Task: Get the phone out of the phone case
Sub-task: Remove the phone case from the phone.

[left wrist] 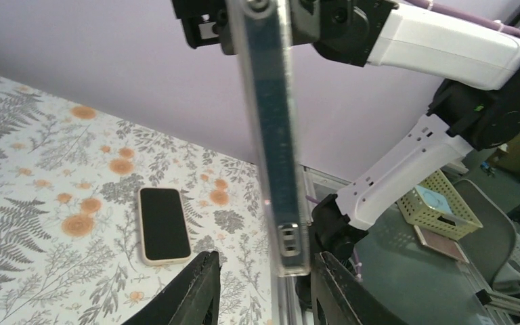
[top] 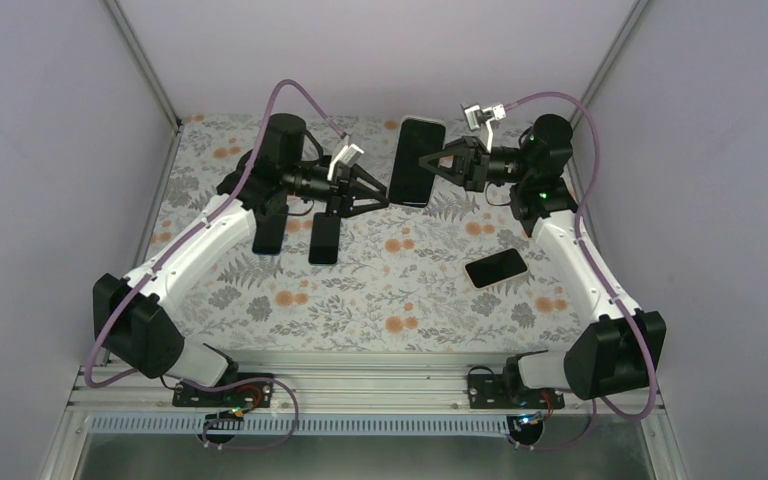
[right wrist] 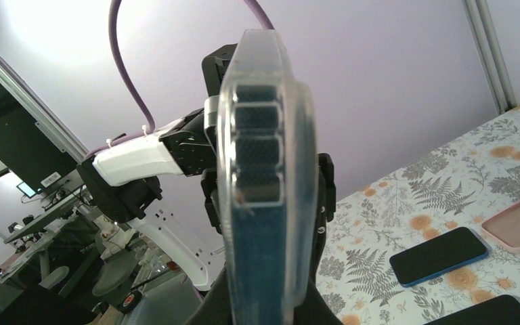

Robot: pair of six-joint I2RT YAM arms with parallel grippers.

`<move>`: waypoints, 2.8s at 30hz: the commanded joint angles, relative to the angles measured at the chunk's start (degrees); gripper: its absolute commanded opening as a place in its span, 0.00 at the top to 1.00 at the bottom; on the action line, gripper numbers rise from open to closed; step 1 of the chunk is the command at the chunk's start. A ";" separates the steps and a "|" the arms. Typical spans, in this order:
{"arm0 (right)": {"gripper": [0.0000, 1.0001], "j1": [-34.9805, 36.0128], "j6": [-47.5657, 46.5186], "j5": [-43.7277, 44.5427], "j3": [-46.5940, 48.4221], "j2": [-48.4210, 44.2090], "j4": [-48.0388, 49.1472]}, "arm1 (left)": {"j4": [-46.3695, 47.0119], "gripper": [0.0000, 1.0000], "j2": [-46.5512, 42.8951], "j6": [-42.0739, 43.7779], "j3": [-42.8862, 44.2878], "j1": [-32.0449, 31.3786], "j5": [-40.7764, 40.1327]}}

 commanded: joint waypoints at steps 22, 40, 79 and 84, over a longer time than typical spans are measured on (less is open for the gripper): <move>0.96 1.52 7.39 -5.53 -1.16 -2.89 11.03 | 2.20 0.84 2.41 -2.75 -0.90 2.56 -4.67; 0.96 1.81 15.34 -6.11 -2.91 -3.22 19.66 | 8.38 0.84 2.93 -7.67 -3.98 5.28 -0.04; 0.96 -0.40 11.90 -2.03 -0.56 -2.77 13.32 | 6.73 0.81 -0.56 0.10 0.34 0.43 5.47; 0.96 -0.35 15.78 -2.38 -1.59 -2.49 17.93 | 8.08 0.82 -0.78 -0.93 -0.93 1.14 5.74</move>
